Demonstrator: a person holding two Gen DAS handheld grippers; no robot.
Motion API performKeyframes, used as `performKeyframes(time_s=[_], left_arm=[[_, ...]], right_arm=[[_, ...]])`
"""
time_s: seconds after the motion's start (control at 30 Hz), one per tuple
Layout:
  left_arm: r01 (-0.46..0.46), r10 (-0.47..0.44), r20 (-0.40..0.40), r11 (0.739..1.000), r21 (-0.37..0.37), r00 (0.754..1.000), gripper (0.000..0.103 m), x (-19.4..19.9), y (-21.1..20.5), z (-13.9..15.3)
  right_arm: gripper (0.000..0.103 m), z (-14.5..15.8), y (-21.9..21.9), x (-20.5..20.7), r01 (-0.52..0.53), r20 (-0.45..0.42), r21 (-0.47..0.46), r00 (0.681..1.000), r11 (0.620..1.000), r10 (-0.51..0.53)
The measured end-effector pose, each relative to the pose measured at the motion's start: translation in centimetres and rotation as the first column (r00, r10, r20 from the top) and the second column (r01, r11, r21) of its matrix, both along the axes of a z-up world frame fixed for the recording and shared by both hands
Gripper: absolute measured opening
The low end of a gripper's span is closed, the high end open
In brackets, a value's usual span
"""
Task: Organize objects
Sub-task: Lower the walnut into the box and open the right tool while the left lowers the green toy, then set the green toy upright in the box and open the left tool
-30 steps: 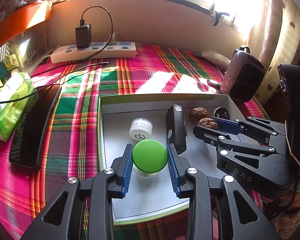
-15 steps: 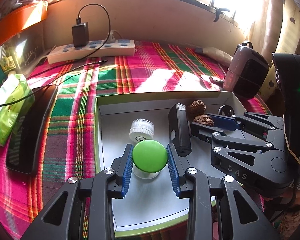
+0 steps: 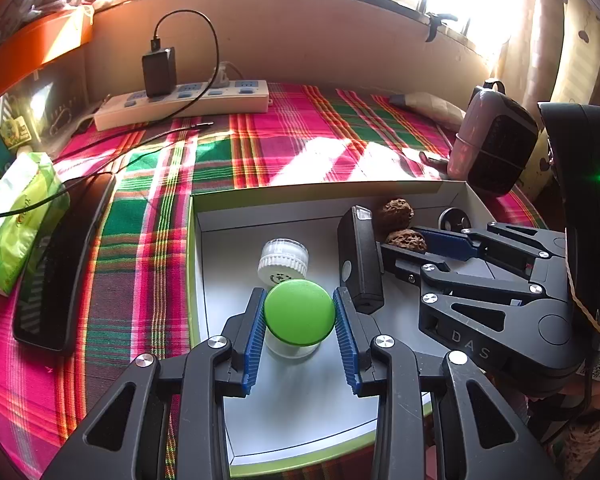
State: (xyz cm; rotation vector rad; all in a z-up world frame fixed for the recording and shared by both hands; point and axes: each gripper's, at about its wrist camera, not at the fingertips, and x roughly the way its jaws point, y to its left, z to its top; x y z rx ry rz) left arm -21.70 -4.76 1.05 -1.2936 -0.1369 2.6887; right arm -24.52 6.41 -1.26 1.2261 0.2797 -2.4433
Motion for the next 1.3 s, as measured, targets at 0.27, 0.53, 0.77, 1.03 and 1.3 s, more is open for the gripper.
performKeyframes(time_s=[0.27,0.53,0.77,1.03,1.3], left_arm=[[0.001,-0.001,0.001,1.0,0.0,1.0,0.031,0.0,0.0,0.0],[0.002,-0.002,-0.003,1.0,-0.002,1.0,0.032,0.1,0.0,0.1],[-0.003,0.003,-0.006,1.0,-0.002,1.0,0.032,0.3,0.0,0.3],[-0.008,0.008,-0.014,1.0,0.004,1.0,0.033,0.7,-0.1,0.7],[-0.007,0.007,-0.02,1.0,0.001,1.0,0.033,1.7,-0.1,1.1]], right_arm=[[0.032,0.0,0.1,0.0,0.006,0.005,-0.009,1.0,1.0,-0.006],[0.032,0.1,0.1,0.2,0.009,0.003,-0.014,1.0,1.0,-0.009],[0.042,0.2,0.4,0.4,0.021,0.001,-0.022,1.0,1.0,-0.021],[0.045,0.6,0.6,0.7,0.033,-0.007,-0.022,0.999,0.999,-0.034],[0.048,1.1,0.8,1.7,0.041,-0.018,-0.025,0.999,0.999,-0.042]])
